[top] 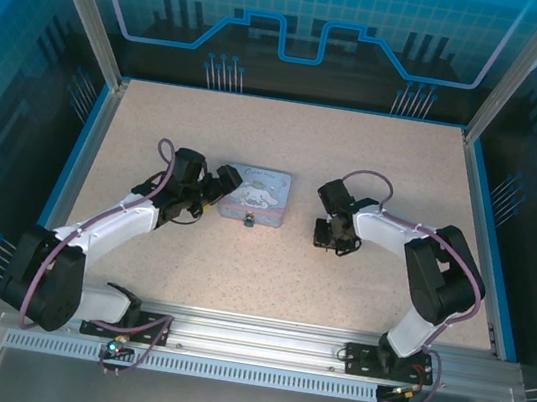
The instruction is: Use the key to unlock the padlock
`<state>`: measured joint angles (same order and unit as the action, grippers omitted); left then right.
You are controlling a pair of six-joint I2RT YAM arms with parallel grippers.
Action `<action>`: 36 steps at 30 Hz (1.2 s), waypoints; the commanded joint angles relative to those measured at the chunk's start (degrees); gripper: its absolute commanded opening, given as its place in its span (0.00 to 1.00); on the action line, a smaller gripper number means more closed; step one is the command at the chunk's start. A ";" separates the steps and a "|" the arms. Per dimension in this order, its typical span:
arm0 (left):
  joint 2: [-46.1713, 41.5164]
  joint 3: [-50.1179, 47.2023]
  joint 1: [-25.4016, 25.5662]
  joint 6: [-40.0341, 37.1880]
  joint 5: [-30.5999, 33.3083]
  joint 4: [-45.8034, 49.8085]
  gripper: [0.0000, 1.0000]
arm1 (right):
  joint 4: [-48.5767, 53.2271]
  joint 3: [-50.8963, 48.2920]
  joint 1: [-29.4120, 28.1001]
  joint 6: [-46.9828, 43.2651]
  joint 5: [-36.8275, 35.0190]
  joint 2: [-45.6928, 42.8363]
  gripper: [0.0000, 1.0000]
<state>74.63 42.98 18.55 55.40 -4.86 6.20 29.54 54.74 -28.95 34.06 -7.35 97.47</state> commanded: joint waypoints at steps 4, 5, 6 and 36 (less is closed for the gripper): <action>-1.37 1.37 0.17 -0.40 -0.95 1.64 0.99 | 0.31 0.28 -1.02 -0.74 -0.12 2.37 0.22; -1.42 1.40 0.13 -0.38 -0.94 1.54 0.99 | 0.26 0.28 -1.08 -1.06 -0.18 2.20 0.18; -1.41 1.40 0.17 -0.38 -1.00 1.56 0.99 | 0.36 0.40 -1.11 -1.38 -0.13 2.07 0.14; -1.99 2.82 0.14 -0.86 -3.93 2.00 0.99 | -5.69 -2.61 -0.29 -5.79 17.72 -10.55 0.00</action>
<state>74.19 44.21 18.55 55.40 -7.42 7.22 25.56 54.59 -28.75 26.61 5.74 85.95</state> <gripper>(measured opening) 0.989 0.044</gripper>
